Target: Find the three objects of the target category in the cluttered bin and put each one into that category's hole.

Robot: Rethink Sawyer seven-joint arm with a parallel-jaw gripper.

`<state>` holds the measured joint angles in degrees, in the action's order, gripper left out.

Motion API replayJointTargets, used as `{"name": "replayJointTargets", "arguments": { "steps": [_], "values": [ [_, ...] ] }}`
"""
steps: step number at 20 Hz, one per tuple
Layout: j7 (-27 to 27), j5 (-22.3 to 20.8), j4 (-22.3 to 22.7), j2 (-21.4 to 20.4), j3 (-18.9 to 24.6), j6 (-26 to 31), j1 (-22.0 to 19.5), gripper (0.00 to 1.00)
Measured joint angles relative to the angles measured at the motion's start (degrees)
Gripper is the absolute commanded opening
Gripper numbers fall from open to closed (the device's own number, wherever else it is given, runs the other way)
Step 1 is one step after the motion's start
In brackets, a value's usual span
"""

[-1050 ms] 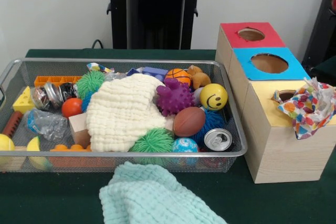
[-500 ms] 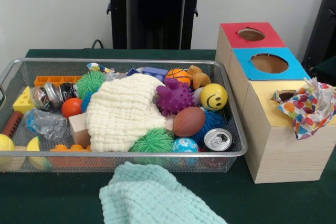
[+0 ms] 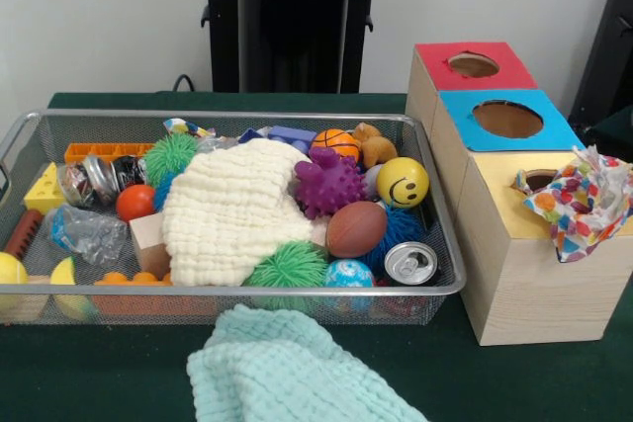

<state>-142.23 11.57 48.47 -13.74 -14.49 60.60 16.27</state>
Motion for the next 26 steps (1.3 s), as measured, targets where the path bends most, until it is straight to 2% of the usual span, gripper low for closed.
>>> {"name": "replayJointTargets", "arguments": {
  "steps": [4,12,26],
  "values": [
    [0.0,0.8,-0.3,0.9,-0.2,0.0,-0.9,0.0],
    [0.0,1.1,0.1,0.3,-0.3,0.0,-1.0,0.0],
    [0.0,1.1,3.8,-1.9,-0.3,-1.0,-1.9,0.0]
  ]
}}
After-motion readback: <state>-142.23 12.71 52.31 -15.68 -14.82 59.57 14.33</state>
